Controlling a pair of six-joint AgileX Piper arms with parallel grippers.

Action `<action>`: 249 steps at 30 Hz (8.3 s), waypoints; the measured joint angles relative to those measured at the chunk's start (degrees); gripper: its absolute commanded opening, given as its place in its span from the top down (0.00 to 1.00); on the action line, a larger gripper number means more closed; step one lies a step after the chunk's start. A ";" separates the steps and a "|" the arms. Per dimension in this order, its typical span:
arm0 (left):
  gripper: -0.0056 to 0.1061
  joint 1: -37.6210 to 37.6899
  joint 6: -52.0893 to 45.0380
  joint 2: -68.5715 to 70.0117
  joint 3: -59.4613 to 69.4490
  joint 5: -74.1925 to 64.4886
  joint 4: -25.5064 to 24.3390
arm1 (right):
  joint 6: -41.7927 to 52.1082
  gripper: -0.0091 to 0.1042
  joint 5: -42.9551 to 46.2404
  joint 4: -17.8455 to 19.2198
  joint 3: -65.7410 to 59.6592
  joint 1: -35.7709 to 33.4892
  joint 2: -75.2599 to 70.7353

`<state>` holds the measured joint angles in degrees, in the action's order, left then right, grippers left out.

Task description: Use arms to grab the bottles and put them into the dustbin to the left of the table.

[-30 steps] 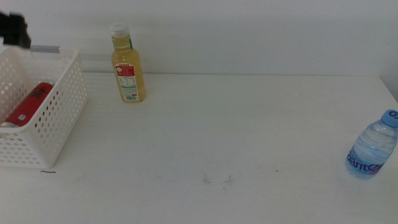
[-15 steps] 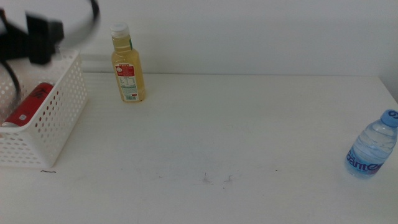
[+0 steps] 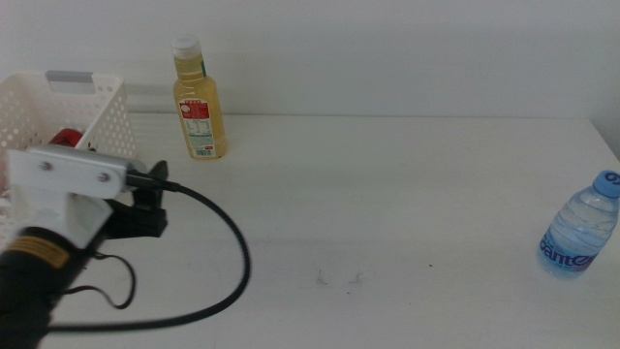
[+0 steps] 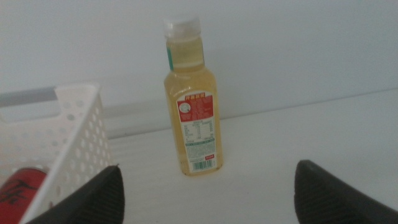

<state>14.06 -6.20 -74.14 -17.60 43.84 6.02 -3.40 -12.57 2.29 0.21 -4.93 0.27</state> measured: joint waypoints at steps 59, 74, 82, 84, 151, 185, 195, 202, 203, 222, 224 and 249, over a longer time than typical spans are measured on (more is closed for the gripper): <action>0.12 -3.17 2.28 -60.48 -56.07 4.36 3.09 | 0.00 0.16 0.00 0.00 0.00 0.00 0.00; 0.97 -2.54 0.16 -50.35 -44.09 2.26 0.92 | 0.00 0.16 0.00 0.00 0.00 0.00 0.00; 0.96 1.75 0.16 -29.19 -25.17 -0.33 2.14 | 0.00 0.16 0.00 0.00 0.00 0.00 0.00; 0.96 3.41 0.16 -22.82 -21.29 -4.70 2.62 | 0.00 0.16 0.00 0.00 0.00 0.00 0.00; 0.11 -29.57 -26.84 -23.94 -80.99 -113.01 26.27 | 0.00 0.16 0.00 0.00 0.00 0.00 0.00; 0.11 3.01 -14.92 2.24 -80.16 -112.77 18.75 | 0.00 0.16 0.00 0.00 0.00 0.00 0.00; 0.11 3.01 -14.92 2.24 -80.16 -109.24 18.61 | 0.00 0.16 0.00 0.00 0.00 0.00 0.00; 0.11 3.01 -14.92 2.24 -80.16 -108.98 18.48 | 0.00 0.16 -0.34 -2.29 2.22 0.00 0.93; 0.11 3.01 -14.92 2.24 -80.16 -108.98 18.35 | 0.00 0.16 -0.23 -2.29 3.58 0.00 1.96; 0.11 3.01 -14.92 2.24 -80.16 -108.98 18.12 | -0.62 0.16 21.01 -0.53 3.27 0.00 37.14; 0.11 3.01 -14.92 2.24 -80.16 -108.98 18.12 | -0.13 0.16 25.97 -1.41 0.99 0.00 40.78; 0.11 3.01 -14.92 2.24 -80.16 -108.98 17.99 | 6.33 0.16 67.64 -7.37 1.67 3.83 82.95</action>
<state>17.07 -21.11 -71.90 -97.76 -65.14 24.01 2.94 55.07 -5.08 1.88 -1.10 83.22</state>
